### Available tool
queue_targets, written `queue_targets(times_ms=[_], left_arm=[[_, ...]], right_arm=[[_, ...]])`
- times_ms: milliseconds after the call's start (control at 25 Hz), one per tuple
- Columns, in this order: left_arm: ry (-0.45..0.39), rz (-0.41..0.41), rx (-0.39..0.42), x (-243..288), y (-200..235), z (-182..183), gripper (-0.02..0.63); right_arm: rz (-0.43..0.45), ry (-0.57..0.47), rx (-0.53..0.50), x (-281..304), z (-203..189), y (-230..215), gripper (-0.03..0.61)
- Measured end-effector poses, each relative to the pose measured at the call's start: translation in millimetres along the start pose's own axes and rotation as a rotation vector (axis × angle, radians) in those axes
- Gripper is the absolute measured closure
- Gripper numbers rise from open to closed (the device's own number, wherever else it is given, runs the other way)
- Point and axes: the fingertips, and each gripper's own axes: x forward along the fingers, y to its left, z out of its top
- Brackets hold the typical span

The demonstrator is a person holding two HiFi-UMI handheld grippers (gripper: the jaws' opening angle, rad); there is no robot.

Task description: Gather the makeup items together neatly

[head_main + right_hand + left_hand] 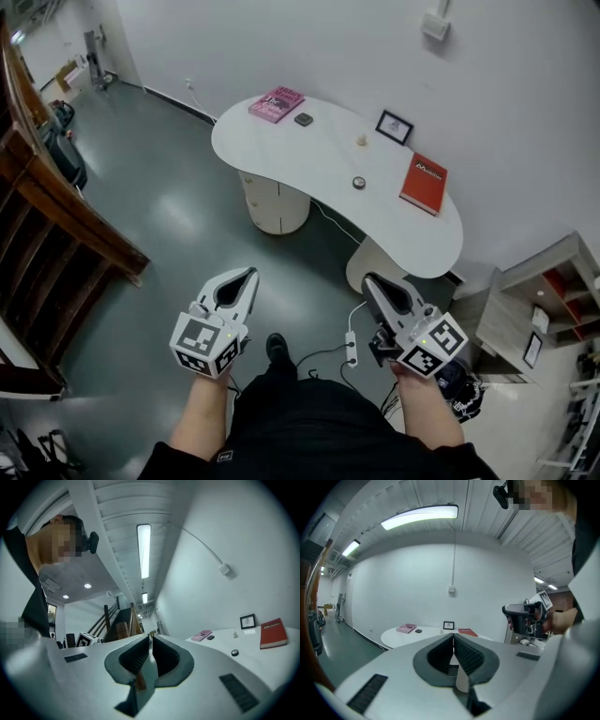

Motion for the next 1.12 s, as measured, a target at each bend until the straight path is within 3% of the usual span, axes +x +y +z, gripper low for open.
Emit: queue_targets(times_ms=[400, 760, 1120], left_arm=[[-0.020, -0.040, 0.007, 56.0, 126.1, 27.1, 0.601], [-0.008, -0.048, -0.019, 96.2, 174.1, 28.2, 0.601], [0.032, -0.066, 0.005, 194.1, 212.3, 44.4, 0.601]], right_arm=[[-0.022, 0.038, -0.022, 144.8, -1.4, -42.8, 0.540], [-0.029, 0.050, -0.030, 205.5, 4.3, -91.1, 0.540], [-0.035, 0.011, 0.016, 261.1, 19.6, -199.4, 0.540]])
